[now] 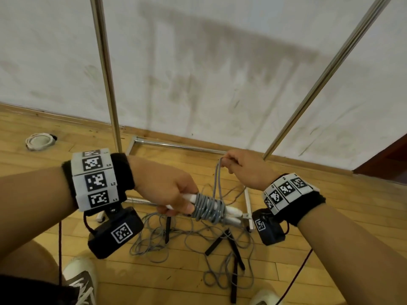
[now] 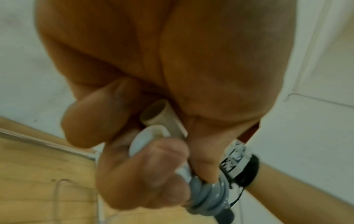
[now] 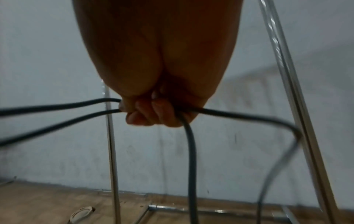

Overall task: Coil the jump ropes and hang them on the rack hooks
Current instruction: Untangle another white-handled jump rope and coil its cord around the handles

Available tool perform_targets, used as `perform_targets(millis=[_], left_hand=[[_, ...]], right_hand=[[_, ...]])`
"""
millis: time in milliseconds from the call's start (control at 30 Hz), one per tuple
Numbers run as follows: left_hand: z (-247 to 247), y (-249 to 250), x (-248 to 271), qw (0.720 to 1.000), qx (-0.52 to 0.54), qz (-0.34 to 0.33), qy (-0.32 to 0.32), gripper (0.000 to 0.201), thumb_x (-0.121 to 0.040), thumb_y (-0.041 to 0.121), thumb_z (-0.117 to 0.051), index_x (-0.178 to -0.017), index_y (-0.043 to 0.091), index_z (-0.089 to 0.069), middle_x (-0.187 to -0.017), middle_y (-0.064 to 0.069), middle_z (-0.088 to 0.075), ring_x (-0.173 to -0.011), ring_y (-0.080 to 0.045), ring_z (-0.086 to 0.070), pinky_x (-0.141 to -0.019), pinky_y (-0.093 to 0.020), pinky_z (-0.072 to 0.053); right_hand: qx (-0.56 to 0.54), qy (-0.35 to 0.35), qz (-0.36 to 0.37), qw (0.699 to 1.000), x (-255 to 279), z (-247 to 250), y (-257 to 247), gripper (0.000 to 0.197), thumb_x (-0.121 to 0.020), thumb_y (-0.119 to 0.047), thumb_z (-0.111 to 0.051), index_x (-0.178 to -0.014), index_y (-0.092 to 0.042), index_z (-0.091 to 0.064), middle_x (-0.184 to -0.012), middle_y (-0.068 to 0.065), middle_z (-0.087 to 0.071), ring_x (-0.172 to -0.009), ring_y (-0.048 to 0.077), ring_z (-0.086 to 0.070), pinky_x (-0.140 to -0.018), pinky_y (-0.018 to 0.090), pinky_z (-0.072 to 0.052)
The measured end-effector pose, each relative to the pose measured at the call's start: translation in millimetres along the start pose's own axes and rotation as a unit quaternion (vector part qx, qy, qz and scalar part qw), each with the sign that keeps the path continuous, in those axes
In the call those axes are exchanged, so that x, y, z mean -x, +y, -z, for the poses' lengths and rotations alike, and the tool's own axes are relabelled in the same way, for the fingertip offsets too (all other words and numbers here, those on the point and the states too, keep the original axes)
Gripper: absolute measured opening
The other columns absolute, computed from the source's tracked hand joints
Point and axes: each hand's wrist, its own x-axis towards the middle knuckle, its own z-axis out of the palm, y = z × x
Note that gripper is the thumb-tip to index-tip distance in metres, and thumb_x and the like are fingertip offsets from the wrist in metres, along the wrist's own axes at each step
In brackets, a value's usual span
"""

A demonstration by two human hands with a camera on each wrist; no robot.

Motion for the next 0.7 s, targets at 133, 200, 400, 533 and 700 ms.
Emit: perform_targets(millis=[133, 200, 400, 533, 700], left_hand=[[-1.7, -11.2, -13.2, 0.992, -0.086, 0.083, 0.039, 0.028, -0.101, 0.035, -0.051, -0.080, 0.016, -0.056, -0.070, 0.002, -0.060, -0.057, -0.009, -0.050, -0.061, -0.026, -0.046], [2.2, -17.6, -17.7, 0.983, -0.100, 0.129, 0.084, 0.023, -0.101, 0.035, -0.050, -0.089, 0.018, -0.060, -0.075, 0.002, -0.062, -0.061, -0.010, -0.052, -0.063, -0.028, -0.048], [26.4, -28.0, -17.5, 0.950, -0.037, 0.159, 0.266, 0.024, -0.102, 0.034, -0.050, -0.095, 0.015, -0.063, -0.077, -0.002, -0.064, -0.064, -0.016, -0.056, -0.063, -0.033, -0.050], [43.4, -28.0, -7.9, 0.905, 0.067, 0.101, 0.407, 0.021, -0.100, 0.029, -0.055, -0.087, 0.015, -0.062, -0.072, 0.000, -0.062, -0.060, -0.014, -0.056, -0.058, -0.029, -0.047], [48.4, -24.3, 6.5, 0.888, 0.170, 0.032, 0.426, 0.020, -0.102, 0.025, -0.053, -0.088, 0.013, -0.061, -0.068, 0.000, -0.060, -0.054, -0.012, -0.053, -0.053, -0.029, -0.041]], right_hand=[[-0.011, -0.005, 0.016, 1.000, 2.3, 17.6, -11.0, 0.021, -0.102, -0.032, -0.044, -0.086, -0.027, -0.056, -0.074, -0.007, -0.067, -0.064, 0.002, -0.055, -0.062, 0.023, -0.040], [-0.040, 0.019, 0.032, 0.999, 5.2, 23.7, -20.3, 0.021, -0.102, -0.032, -0.046, -0.087, -0.020, -0.055, -0.068, -0.011, -0.060, -0.062, 0.004, -0.050, -0.060, 0.023, -0.039], [-0.222, 0.034, 0.027, 0.974, 14.8, 25.9, -50.1, 0.033, -0.101, -0.023, -0.050, -0.070, -0.012, -0.055, -0.046, -0.015, -0.048, -0.044, 0.002, -0.037, -0.051, 0.020, -0.033], [-0.293, 0.009, 0.021, 0.956, 22.9, 16.8, -54.4, 0.010, -0.096, -0.006, -0.058, -0.087, -0.009, -0.059, -0.062, 0.001, -0.059, -0.047, 0.003, -0.047, -0.050, 0.017, -0.039], [-0.381, -0.015, 0.037, 0.924, 25.5, -0.4, -45.1, 0.022, -0.095, 0.010, -0.049, -0.106, -0.007, -0.057, -0.083, 0.009, -0.065, -0.066, 0.011, -0.058, -0.060, 0.024, -0.049]])
